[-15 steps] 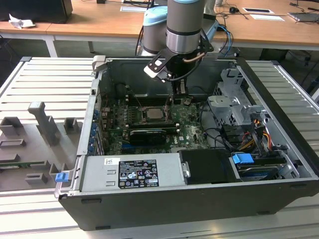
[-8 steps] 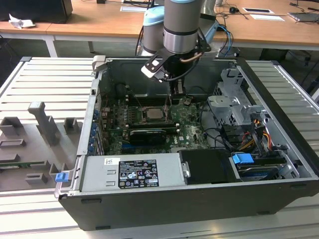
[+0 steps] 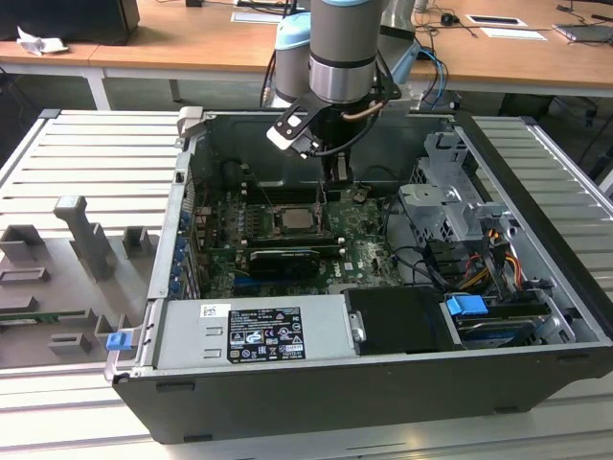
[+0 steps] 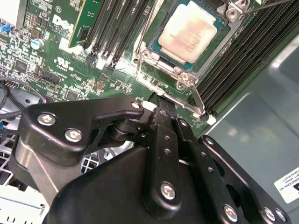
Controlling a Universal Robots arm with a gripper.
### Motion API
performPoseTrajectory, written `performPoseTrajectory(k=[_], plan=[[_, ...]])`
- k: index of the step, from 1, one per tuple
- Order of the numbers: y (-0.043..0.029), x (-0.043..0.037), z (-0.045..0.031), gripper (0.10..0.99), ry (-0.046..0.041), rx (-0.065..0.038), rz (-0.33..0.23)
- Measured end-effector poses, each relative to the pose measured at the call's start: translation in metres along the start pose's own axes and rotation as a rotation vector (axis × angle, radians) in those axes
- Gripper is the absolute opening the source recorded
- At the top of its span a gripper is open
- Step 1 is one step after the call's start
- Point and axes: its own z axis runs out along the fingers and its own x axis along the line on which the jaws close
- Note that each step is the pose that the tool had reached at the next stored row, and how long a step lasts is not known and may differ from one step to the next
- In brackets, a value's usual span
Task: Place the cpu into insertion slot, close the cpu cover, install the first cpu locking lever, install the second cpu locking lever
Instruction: 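Close the cpu cover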
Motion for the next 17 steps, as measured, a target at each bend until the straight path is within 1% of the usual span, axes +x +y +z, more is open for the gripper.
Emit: performPoseTrajectory(k=[3,9,11,13,14,17], plan=[[-0.0033,0.0001,-0.0002,0.106,0.0,0.0,0.0],[-0.0077,0.0001,0.0,0.106,0.0,0.0,0.0],[-0.0094,0.0,0.0058,0.106,0.0002,0.0,-0.001],[-0.0098,0.0003,0.0091,0.106,0.0001,0.0,-0.004],[-0.0113,0.0003,0.0113,0.106,0.0006,0.0,-0.009],[-0.0141,0.0003,0.0154,0.106,0.0029,0.001,-0.043]])
